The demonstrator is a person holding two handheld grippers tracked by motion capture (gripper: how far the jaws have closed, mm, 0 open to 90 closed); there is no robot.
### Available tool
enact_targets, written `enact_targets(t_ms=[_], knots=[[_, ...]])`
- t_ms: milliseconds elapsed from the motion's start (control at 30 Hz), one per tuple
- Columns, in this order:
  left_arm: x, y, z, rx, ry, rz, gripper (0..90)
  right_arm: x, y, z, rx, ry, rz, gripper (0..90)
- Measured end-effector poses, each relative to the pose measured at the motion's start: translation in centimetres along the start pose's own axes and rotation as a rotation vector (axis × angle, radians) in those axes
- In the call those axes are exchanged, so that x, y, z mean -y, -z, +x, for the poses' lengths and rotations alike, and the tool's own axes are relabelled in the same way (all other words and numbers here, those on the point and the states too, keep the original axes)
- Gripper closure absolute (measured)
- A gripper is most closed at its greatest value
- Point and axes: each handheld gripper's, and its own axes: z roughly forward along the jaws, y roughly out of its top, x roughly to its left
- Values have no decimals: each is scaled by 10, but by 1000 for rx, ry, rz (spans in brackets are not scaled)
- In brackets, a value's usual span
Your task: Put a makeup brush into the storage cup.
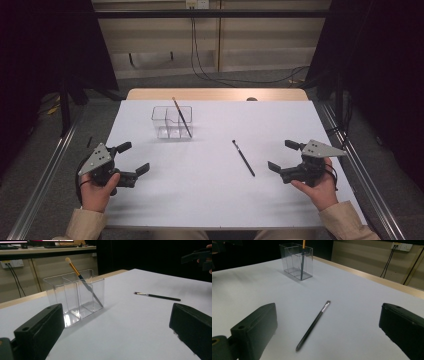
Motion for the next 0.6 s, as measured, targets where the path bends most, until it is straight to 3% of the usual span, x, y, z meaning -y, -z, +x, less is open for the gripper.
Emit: enact_targets(t_ms=[300,600], knots=[[1,0,2,2,-2,-3,0,-6,-16,-3,5,-30,14,13],[1,0,1,3,-1,-9,0,-11,-34,1,-7,-26,22,13]])
